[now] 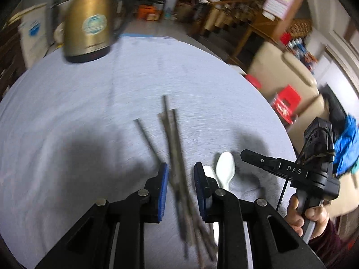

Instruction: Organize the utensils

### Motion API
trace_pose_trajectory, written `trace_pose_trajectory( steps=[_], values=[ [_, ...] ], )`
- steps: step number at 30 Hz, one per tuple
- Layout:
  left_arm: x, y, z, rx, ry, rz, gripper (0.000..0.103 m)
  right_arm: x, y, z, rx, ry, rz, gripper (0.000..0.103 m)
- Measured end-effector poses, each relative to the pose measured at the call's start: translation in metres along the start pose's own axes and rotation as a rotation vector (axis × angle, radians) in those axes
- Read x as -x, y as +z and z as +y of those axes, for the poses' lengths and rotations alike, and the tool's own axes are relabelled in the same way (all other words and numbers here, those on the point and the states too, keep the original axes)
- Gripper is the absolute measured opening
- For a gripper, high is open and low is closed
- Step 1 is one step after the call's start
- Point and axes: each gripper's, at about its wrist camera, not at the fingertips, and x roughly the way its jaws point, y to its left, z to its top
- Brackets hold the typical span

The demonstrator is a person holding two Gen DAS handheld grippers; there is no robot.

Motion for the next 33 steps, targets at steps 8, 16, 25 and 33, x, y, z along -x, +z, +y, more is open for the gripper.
trace_pose_trajectory(
  steps=[8, 16, 25, 33],
  values=[
    [-0.051, 0.007, -0.040, -0.178, 0.022, 0.126, 0.024, 0.009, 0.001, -0.033, -0.074, 0.046, 0.018, 0.007],
    [-0.067, 0.003, -0.043, -0.248, -0.023, 0.173, 0.025, 0.005, 0.003, -0.036, -0.082, 0.076, 0.020, 0.005],
    [-0.058, -0.006, -0.038, -0.255, -0.021, 0.138, 0.009, 0.003, 0.004, -0.029, -0.067, 0.062, 0.043, 0.005],
    [-0.015, -0.002, -0.014, -0.142, -0.044, -0.017, 0.007, -0.004, -0.004, 0.004, 0.002, 0.037, 0.098, 0.041]
  ],
)
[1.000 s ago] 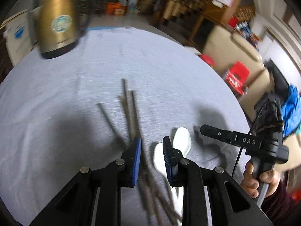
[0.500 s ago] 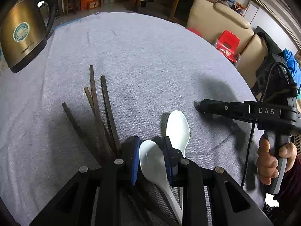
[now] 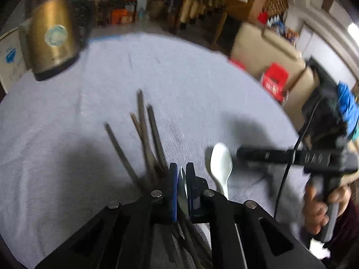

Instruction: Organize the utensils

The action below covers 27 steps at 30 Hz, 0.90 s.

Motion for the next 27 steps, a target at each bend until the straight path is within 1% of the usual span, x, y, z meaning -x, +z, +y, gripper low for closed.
trace_pose_trajectory(
  steps=[2, 3, 6, 8, 11, 12, 13, 14, 15, 19, 22, 25, 27],
  values=[
    [0.020, 0.002, 0.008, 0.029, 0.008, -0.061, 0.007, 0.000, -0.002, 0.013, 0.037, -0.015, -0.006, 0.051],
    [0.027, 0.003, 0.012, 0.041, 0.019, -0.082, 0.007, -0.001, -0.002, 0.019, 0.056, -0.028, -0.008, 0.051],
    [0.053, -0.002, 0.032, 0.076, 0.097, -0.138, 0.007, -0.011, -0.003, 0.036, 0.111, -0.072, 0.019, 0.051],
    [0.062, -0.008, 0.043, 0.111, 0.117, -0.156, 0.007, -0.023, -0.002, 0.044, 0.160, -0.117, 0.040, 0.052],
    [0.077, -0.019, 0.060, 0.154, 0.145, -0.169, 0.007, -0.031, -0.001, 0.054, 0.244, -0.176, 0.026, 0.051],
    [0.084, -0.023, 0.067, 0.161, 0.149, -0.172, 0.007, -0.034, 0.000, 0.058, 0.263, -0.191, 0.026, 0.047],
    [0.087, -0.025, 0.068, 0.168, 0.155, -0.176, 0.007, -0.038, 0.000, 0.061, 0.290, -0.220, 0.023, 0.039],
    [0.092, -0.030, 0.070, 0.176, 0.165, -0.180, 0.007, -0.042, 0.000, 0.065, 0.313, -0.245, 0.031, 0.014],
    [0.097, -0.034, 0.071, 0.185, 0.170, -0.186, 0.007, -0.045, -0.001, 0.067, 0.331, -0.263, 0.034, 0.008],
    [0.113, -0.046, 0.068, 0.210, 0.184, -0.215, 0.007, -0.039, -0.005, 0.065, 0.307, -0.241, -0.005, 0.006],
    [0.124, -0.053, 0.063, 0.232, 0.189, -0.241, 0.007, -0.021, -0.008, 0.066, 0.290, -0.202, -0.073, 0.006],
    [0.139, -0.061, 0.062, 0.272, 0.194, -0.276, 0.007, 0.002, -0.011, 0.066, 0.278, -0.187, -0.135, 0.006],
    [0.152, -0.069, 0.059, 0.303, 0.207, -0.312, 0.007, 0.019, -0.014, 0.065, 0.267, -0.187, -0.180, 0.006]
  ],
)
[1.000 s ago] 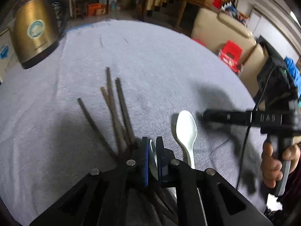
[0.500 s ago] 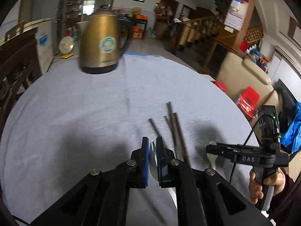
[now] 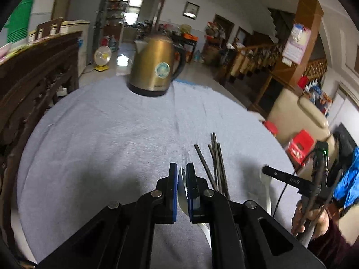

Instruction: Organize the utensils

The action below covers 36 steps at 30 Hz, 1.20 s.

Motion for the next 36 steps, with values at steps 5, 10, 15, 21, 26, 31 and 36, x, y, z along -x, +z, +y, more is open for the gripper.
trace_pose_trajectory(
  steps=[5, 10, 15, 21, 26, 31, 36],
  values=[
    [0.041, -0.007, -0.011, 0.036, 0.071, -0.108, 0.007, 0.051, -0.004, -0.014, -0.037, -0.019, -0.126, 0.006],
    [0.080, -0.021, -0.036, 0.053, 0.109, -0.204, 0.007, 0.106, -0.013, -0.018, -0.069, -0.012, -0.256, 0.006],
    [0.101, -0.039, -0.068, 0.040, 0.144, -0.278, 0.007, 0.157, -0.022, -0.008, -0.081, 0.041, -0.385, 0.006],
    [0.097, -0.051, -0.090, 0.044, 0.176, -0.296, 0.007, 0.199, -0.039, 0.033, -0.010, 0.137, -0.512, 0.006],
    [0.089, -0.055, -0.086, 0.075, 0.219, -0.298, 0.007, 0.204, -0.051, 0.063, 0.045, 0.175, -0.566, 0.006],
    [0.081, -0.061, -0.077, 0.111, 0.243, -0.292, 0.007, 0.204, -0.072, 0.091, 0.124, 0.144, -0.653, 0.006],
    [0.076, -0.064, -0.075, 0.121, 0.256, -0.295, 0.007, 0.191, -0.088, 0.118, 0.193, 0.112, -0.698, 0.006]
  ],
)
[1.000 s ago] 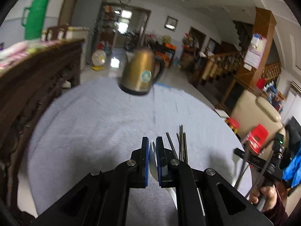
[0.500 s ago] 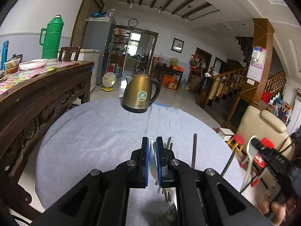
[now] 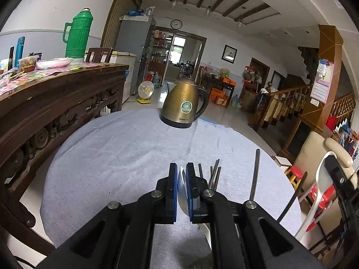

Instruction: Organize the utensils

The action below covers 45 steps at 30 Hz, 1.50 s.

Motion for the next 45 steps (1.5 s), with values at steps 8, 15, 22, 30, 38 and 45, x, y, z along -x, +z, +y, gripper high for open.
trace_pose_trajectory(
  steps=[8, 15, 22, 30, 38, 45],
  values=[
    [-0.004, -0.010, -0.006, -0.018, 0.048, -0.018, 0.007, 0.001, -0.035, 0.023, 0.114, -0.019, 0.001, 0.006],
    [-0.002, -0.020, -0.018, -0.071, 0.046, -0.017, 0.008, 0.009, -0.052, 0.036, 0.217, -0.008, 0.016, 0.007],
    [0.003, -0.032, -0.028, -0.148, 0.017, 0.018, 0.008, 0.022, -0.054, 0.025, 0.201, 0.026, 0.116, 0.009],
    [0.021, -0.033, -0.036, -0.226, 0.006, 0.029, 0.039, 0.053, -0.038, -0.006, 0.105, 0.025, 0.152, 0.072],
    [0.061, -0.029, -0.035, -0.205, -0.014, -0.011, 0.055, 0.071, -0.007, -0.055, -0.060, -0.039, 0.158, 0.072],
    [0.107, -0.026, -0.049, -0.201, -0.083, -0.096, 0.066, 0.089, 0.011, -0.084, -0.157, -0.084, 0.165, 0.072]
  ],
)
